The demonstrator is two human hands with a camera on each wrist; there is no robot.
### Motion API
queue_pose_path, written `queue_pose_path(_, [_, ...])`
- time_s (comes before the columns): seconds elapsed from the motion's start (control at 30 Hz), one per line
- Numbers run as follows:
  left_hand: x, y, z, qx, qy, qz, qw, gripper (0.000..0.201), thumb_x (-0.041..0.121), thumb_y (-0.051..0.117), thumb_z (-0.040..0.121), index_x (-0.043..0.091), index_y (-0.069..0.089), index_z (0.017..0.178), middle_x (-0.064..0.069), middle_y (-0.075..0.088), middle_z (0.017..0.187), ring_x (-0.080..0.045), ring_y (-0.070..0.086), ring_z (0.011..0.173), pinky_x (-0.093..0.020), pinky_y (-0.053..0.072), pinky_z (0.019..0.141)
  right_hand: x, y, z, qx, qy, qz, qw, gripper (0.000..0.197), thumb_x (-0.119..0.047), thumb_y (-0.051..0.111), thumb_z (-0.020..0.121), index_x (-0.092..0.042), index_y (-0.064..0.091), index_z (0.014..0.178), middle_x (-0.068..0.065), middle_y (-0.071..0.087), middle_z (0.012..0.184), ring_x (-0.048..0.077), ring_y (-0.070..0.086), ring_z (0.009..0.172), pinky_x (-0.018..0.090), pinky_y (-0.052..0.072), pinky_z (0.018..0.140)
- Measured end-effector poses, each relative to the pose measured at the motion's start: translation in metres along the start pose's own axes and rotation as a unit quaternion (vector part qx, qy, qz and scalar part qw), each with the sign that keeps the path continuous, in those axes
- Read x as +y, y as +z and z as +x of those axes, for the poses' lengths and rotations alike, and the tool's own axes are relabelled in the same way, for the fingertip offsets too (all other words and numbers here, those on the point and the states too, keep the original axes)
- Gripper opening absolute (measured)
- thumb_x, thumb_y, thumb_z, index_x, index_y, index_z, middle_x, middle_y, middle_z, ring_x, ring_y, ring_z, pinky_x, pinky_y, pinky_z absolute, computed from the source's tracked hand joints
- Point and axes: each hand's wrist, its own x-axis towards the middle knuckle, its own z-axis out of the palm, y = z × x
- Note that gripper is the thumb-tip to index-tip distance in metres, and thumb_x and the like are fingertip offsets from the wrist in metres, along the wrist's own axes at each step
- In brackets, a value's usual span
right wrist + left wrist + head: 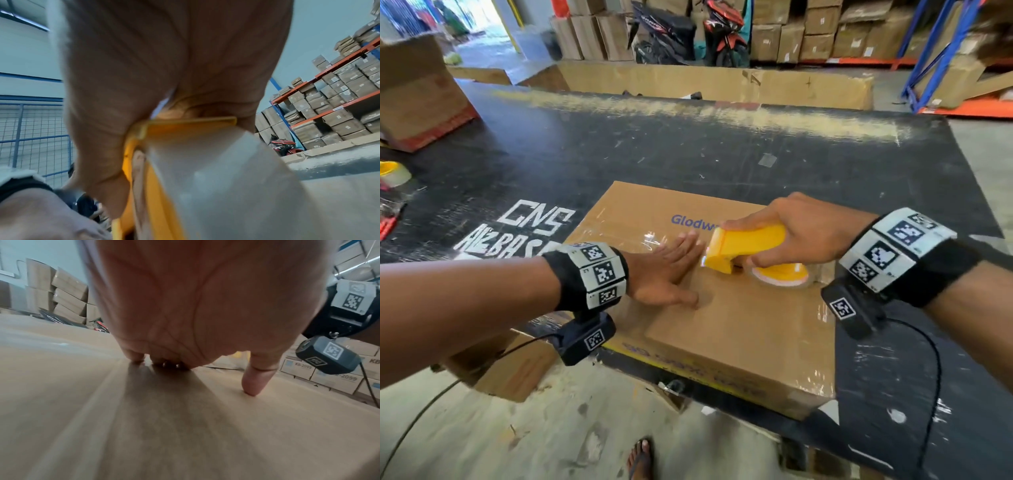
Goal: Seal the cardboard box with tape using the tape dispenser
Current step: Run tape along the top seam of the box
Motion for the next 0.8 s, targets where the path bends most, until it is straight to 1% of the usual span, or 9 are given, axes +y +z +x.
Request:
queue_pose_path(0.07, [-0.001, -0.001, -0.002, -0.01, 0.004, -0.002, 1.0, 0.118, 0.078, 0.028, 0.07, 0.018, -0.028, 0.155, -0.005, -0.038, 0.162, -0.02, -0.031, 0.151, -0.046, -0.004, 0.128, 0.022, -0.004, -0.032, -0.001, -0.004, 0.014, 1.0, 0.064, -0.068, 0.062, 0.075, -0.064, 0.045, 0.136, -0.006, 0.066, 0.081, 0.013, 0.058, 0.07, 0.021, 0.042, 0.062])
queue_pose_path(0.13, [-0.003, -0.002, -0.001, -0.016, 0.009, -0.002, 1.0, 0.121, 0.08, 0.023, 0.063, 0.018, -0.029, 0.154, -0.004, -0.039, 0.161, -0.019, -0.032, 0.151, -0.047, -0.003, 0.128, 0.052, -0.01, -0.083, 0.004, 0.015, 0.04, 0.999, 0.062, -0.064, 0.068, 0.074, -0.067, 0.046, 0.133, -0.007, 0.071, 0.086, 0.011, 0.065, 0.073, 0.024, 0.049, 0.064])
queue_pose_path(0.23, [-0.002, -0.002, -0.001, -0.013, 0.018, 0.0, 1.0, 0.12, 0.08, 0.021, 0.063, 0.019, -0.03, 0.154, -0.004, -0.04, 0.16, -0.019, -0.033, 0.15, -0.048, -0.002, 0.128, 0.096, -0.009, -0.163, 0.016, 0.084, 0.077, 0.993, 0.07, -0.053, 0.08, 0.069, -0.07, 0.048, 0.129, -0.026, 0.073, 0.093, -0.004, 0.069, 0.085, 0.032, 0.057, 0.074])
queue_pose_path(0.3, [-0.001, -0.001, -0.002, -0.009, 0.022, 0.006, 1.0, 0.118, 0.079, 0.019, 0.064, 0.02, -0.031, 0.153, -0.003, -0.041, 0.16, -0.018, -0.034, 0.15, -0.045, -0.007, 0.128, 0.114, -0.003, -0.194, 0.027, 0.116, 0.078, 0.99, 0.073, -0.049, 0.083, 0.068, -0.07, 0.049, 0.128, -0.036, 0.07, 0.096, -0.002, 0.07, 0.087, 0.032, 0.055, 0.081])
queue_pose_path(0.47, [0.0, -0.001, -0.005, -0.012, 0.022, 0.019, 0.999, 0.115, 0.079, 0.015, 0.064, 0.021, -0.032, 0.152, -0.003, -0.042, 0.159, -0.015, -0.036, 0.148, -0.034, -0.012, 0.124, 0.123, 0.024, -0.186, -0.017, 0.14, 0.065, 0.988, 0.062, -0.064, 0.069, 0.069, -0.078, 0.043, 0.123, -0.026, 0.069, 0.081, 0.01, 0.056, 0.065, 0.016, 0.049, 0.066])
queue_pose_path(0.57, [0.001, -0.001, -0.006, -0.019, 0.018, 0.025, 0.999, 0.115, 0.078, 0.015, 0.064, 0.021, -0.033, 0.152, -0.004, -0.042, 0.159, -0.013, -0.037, 0.147, -0.034, -0.013, 0.125, 0.122, 0.051, -0.153, -0.05, 0.15, 0.069, 0.985, 0.056, -0.067, 0.062, 0.07, -0.079, 0.043, 0.122, -0.007, 0.074, 0.076, 0.009, 0.059, 0.061, 0.014, 0.05, 0.065])
queue_pose_path(0.63, [0.002, -0.003, -0.007, -0.018, 0.01, 0.03, 0.999, 0.115, 0.079, 0.015, 0.064, 0.02, -0.033, 0.151, -0.005, -0.042, 0.16, -0.014, -0.037, 0.147, -0.035, -0.012, 0.126, 0.128, 0.066, -0.133, -0.071, 0.15, 0.038, 0.985, 0.06, -0.069, 0.06, 0.067, -0.07, 0.049, 0.126, 0.005, 0.077, 0.087, 0.015, 0.068, 0.075, 0.028, 0.055, 0.075])
queue_pose_path(0.7, [0.007, -0.009, -0.011, -0.028, -0.003, 0.041, 0.999, 0.118, 0.08, 0.015, 0.063, 0.018, -0.031, 0.152, -0.007, -0.039, 0.161, -0.016, -0.033, 0.15, -0.035, -0.009, 0.127, 0.13, 0.074, -0.13, -0.128, 0.175, -0.043, 0.975, 0.062, -0.068, 0.065, 0.063, -0.06, 0.058, 0.124, 0.003, 0.078, 0.092, 0.021, 0.071, 0.088, 0.028, 0.053, 0.076])
queue_pose_path(0.8, [0.013, -0.021, -0.009, 0.017, -0.003, 0.111, 0.994, 0.124, 0.08, 0.02, 0.061, 0.011, -0.001, 0.161, -0.013, 0.0, 0.171, -0.026, 0.005, 0.159, -0.038, 0.012, 0.128, 0.124, 0.074, -0.148, -0.117, 0.199, 0.01, 0.973, 0.052, -0.066, 0.068, 0.058, -0.065, 0.059, 0.109, -0.011, 0.078, 0.102, -0.01, 0.064, 0.081, 0.012, 0.045, 0.072])
